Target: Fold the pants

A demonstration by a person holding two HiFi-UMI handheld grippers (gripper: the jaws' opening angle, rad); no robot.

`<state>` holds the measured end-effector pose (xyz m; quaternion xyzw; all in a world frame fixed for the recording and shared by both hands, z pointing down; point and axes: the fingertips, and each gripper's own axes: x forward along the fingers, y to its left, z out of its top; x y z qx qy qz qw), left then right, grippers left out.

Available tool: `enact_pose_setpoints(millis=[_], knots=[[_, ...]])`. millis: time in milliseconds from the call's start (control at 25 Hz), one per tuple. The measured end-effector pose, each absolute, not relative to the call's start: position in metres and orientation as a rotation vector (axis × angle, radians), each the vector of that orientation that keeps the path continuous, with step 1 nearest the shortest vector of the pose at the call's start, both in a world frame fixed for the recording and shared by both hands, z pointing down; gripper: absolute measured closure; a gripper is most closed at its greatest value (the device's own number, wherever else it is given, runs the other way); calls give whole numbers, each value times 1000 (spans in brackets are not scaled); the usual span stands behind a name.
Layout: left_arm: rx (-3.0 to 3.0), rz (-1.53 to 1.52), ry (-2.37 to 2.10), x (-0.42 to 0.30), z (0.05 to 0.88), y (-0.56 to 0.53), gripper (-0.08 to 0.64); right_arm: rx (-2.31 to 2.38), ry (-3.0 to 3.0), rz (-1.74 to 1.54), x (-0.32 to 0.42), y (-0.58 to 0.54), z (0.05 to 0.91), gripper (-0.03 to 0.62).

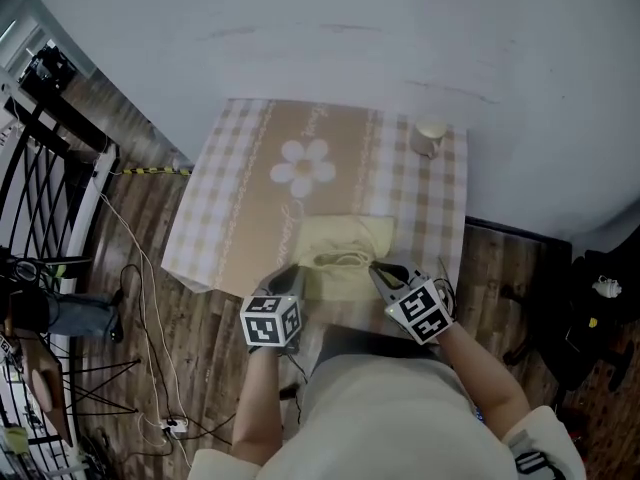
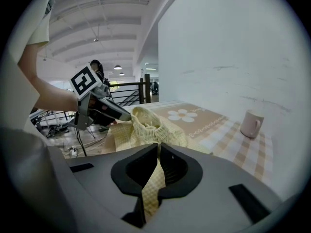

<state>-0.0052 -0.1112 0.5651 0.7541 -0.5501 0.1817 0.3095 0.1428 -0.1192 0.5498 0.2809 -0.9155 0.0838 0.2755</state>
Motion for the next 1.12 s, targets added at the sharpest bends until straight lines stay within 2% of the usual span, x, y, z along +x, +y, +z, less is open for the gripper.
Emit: enact_pose_setpoints(millis=[400,1120], knots=[[2024,380,-1429,-22,547,-64,545,961,-2389,443,159,-71,561,578],[2177,247,-1357,-44,492,46,546,1268,-2471,451,90,43,487,578]])
